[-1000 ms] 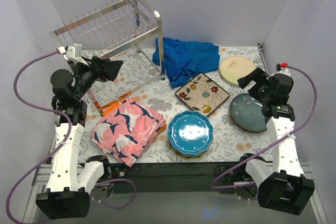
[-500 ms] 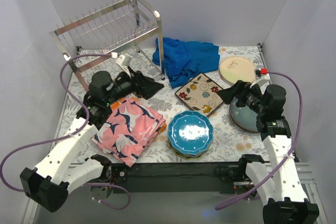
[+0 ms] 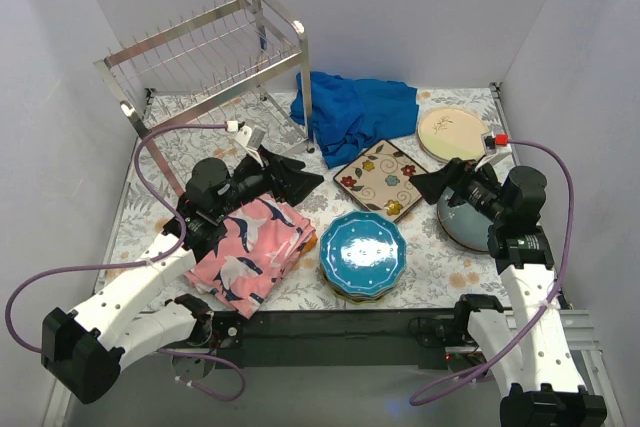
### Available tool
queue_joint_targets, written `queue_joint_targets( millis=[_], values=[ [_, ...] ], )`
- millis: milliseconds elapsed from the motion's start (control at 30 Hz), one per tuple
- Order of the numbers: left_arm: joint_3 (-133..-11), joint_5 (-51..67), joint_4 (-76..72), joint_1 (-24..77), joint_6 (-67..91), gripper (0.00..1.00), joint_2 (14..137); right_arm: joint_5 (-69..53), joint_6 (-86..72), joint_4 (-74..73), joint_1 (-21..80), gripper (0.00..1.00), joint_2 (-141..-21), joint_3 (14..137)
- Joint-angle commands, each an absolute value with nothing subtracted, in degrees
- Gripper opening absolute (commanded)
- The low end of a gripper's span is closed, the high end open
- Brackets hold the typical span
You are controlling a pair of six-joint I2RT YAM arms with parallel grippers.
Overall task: Unload the plates from the dish rack
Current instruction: Reset both arms
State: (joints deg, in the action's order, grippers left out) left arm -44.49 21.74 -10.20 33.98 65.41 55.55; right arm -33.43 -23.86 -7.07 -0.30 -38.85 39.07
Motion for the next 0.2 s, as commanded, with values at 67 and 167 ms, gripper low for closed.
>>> queue_joint_targets(
  millis=[67, 167],
  values=[
    [-42.7, 17.7, -13.4, 34.2, 62.4, 0.76, 51.2, -34.6, -23.6, -4.0, -0.1, 0.98, -38.8, 38.6],
    [-42.0, 16.4, -13.6, 34.2, 62.3, 0.76, 50.0, -34.1, -24.0, -3.9, -0.1, 0.98, -38.1, 38.8]
  ],
)
